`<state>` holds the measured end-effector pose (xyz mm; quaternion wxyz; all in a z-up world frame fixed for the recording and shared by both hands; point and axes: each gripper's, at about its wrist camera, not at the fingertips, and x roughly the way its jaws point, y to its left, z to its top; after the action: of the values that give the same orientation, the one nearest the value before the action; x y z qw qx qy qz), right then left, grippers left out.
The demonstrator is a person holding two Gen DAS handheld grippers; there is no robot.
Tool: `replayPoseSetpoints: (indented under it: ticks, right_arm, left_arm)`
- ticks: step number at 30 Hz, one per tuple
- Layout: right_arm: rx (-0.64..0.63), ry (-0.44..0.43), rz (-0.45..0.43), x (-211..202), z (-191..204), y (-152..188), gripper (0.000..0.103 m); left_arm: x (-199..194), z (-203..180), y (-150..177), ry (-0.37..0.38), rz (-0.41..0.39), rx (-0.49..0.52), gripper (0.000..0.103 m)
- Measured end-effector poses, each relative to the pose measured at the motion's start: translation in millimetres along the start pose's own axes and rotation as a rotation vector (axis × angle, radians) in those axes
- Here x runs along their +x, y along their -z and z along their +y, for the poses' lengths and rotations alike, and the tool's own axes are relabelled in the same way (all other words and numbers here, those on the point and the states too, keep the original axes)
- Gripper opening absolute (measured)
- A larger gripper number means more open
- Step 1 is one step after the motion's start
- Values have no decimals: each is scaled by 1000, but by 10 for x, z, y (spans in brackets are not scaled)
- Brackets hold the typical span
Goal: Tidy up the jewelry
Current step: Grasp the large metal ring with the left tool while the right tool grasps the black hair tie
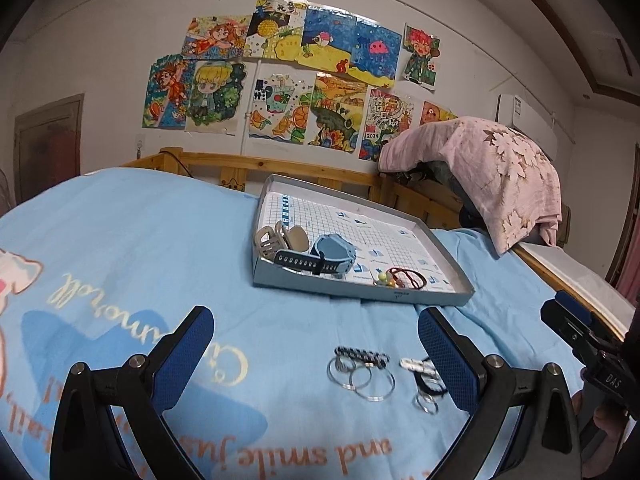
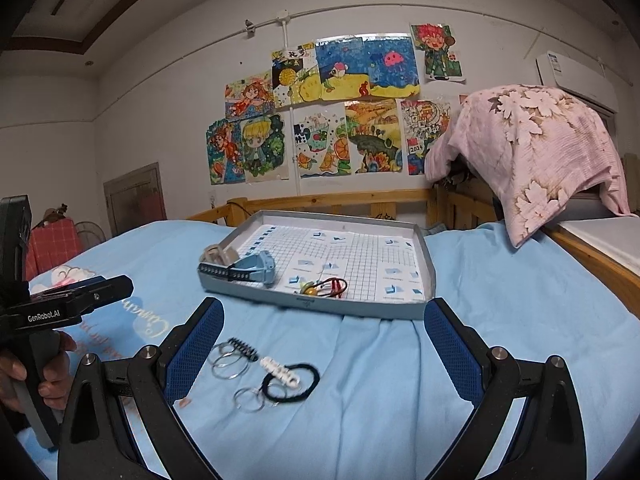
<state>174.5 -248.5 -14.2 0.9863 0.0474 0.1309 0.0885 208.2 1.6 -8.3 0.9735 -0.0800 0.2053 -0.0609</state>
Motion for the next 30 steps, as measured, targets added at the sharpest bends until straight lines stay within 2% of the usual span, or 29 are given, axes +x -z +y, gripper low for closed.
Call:
replayPoseSetpoints:
  ticks: [6, 10, 11, 14, 15, 22, 27, 30]
  right_arm:
    - [43, -43, 36, 422, -109, -73, 99]
    - [67, -69, 85, 646, -147, 40, 98]
    - [77, -78, 95, 681, -154, 88, 95]
    - [84, -91, 122, 751, -161, 179, 75]
    - [86, -97, 130, 777, -171, 199, 72]
    - [80, -124, 160, 837, -175, 355, 59]
    - [68, -138, 193, 896, -160, 444, 39]
    - [66, -140, 223, 941, -170, 485, 34]
  left_arm:
    - [273, 94, -46, 7, 22, -19, 103]
    - [430, 152, 33, 53, 66, -25, 103]
    - [456, 161, 60, 62, 76, -27, 102]
    - [545, 177, 148, 99, 110, -31, 96]
    - [574, 172, 183, 110, 122, -30, 94]
    - [654, 115, 350, 163, 174, 1, 79]
    - [731, 62, 444, 197, 239, 28, 60]
    - [821, 71, 500, 214, 293, 22, 55]
